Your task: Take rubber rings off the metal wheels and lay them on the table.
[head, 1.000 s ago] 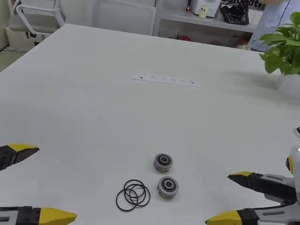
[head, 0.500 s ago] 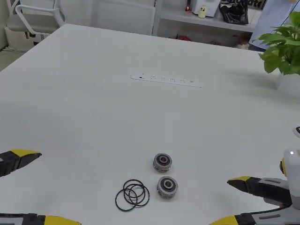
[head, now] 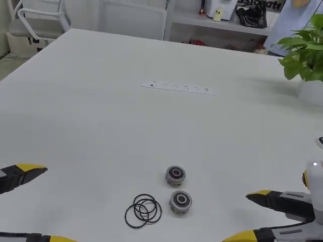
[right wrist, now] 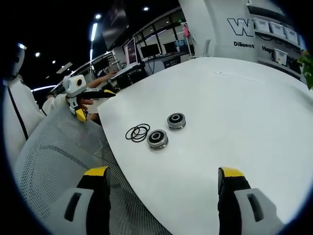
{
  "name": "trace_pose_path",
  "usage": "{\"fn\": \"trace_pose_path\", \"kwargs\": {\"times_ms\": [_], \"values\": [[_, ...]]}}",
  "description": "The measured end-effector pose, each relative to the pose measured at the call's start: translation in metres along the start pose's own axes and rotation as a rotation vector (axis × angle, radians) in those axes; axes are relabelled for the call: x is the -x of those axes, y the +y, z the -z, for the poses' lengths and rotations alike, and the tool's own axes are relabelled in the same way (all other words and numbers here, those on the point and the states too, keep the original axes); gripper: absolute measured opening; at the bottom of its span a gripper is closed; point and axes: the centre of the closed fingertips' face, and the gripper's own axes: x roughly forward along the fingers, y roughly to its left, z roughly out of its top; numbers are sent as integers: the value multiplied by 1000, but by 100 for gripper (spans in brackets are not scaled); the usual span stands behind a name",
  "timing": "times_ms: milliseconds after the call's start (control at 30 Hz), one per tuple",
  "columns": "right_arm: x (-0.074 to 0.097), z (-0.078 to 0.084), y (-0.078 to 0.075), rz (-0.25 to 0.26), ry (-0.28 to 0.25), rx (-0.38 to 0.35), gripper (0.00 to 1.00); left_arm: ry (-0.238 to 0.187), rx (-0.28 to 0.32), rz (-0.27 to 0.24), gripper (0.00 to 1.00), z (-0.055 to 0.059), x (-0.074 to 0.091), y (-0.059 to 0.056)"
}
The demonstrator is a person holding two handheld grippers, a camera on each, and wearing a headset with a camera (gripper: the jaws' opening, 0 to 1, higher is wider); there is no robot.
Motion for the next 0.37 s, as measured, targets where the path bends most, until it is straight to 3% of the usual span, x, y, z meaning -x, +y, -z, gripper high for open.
{"fn": "trace_pose_path", "kwargs": {"times_ms": [367], "values": [[6, -4, -4, 33, -13, 10, 85, 0, -5, 8, 100, 0, 1, -3]]}}
